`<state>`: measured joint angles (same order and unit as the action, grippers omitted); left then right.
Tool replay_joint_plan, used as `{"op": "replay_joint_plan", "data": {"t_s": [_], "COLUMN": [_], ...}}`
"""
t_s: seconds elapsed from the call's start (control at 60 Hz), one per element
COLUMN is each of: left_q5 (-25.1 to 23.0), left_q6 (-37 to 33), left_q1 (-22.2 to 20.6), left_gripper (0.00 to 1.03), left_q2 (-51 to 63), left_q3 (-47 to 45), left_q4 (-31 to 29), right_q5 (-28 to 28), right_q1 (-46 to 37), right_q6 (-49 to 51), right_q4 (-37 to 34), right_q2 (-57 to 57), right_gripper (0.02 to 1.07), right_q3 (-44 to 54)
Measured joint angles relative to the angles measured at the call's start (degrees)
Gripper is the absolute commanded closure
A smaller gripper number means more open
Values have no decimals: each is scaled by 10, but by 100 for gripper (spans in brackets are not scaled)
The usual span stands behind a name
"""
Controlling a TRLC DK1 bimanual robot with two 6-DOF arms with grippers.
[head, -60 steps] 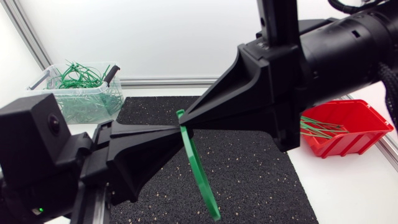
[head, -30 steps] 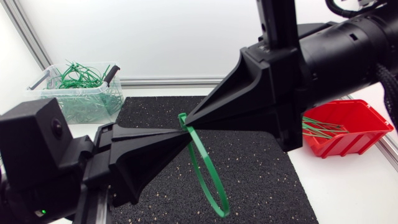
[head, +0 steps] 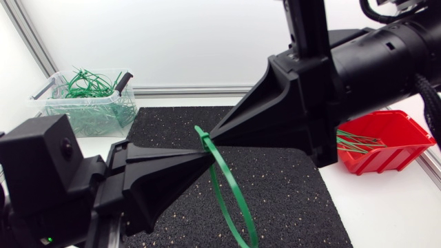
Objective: Take a green cable tie from the red box, thread the tail through the head to close it, then place it in the transparent bin on the left.
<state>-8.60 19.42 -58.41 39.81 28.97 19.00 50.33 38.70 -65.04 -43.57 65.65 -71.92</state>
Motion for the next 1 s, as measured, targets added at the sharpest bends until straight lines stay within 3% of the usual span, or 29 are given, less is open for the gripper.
{"op": "replay_joint_plan", "data": {"t_s": [0.25,0.583,1.0], "left_q5": [-19,-30,-30], "left_q6": [0,0,0], "left_q1": [28,35,34], "left_gripper": [100,100,100], "left_q2": [-4,-5,-4], "left_q3": [0,-1,-1], "left_q4": [1,-1,-1], "right_q5": [-1,6,20], "right_q1": [-3,-47,-37], "right_q6": [18,82,103], "right_q4": [-17,-43,-40], "right_q2": [-1,33,99], "right_gripper": [75,75,75], "right_q3": [0,-24,-72]}}
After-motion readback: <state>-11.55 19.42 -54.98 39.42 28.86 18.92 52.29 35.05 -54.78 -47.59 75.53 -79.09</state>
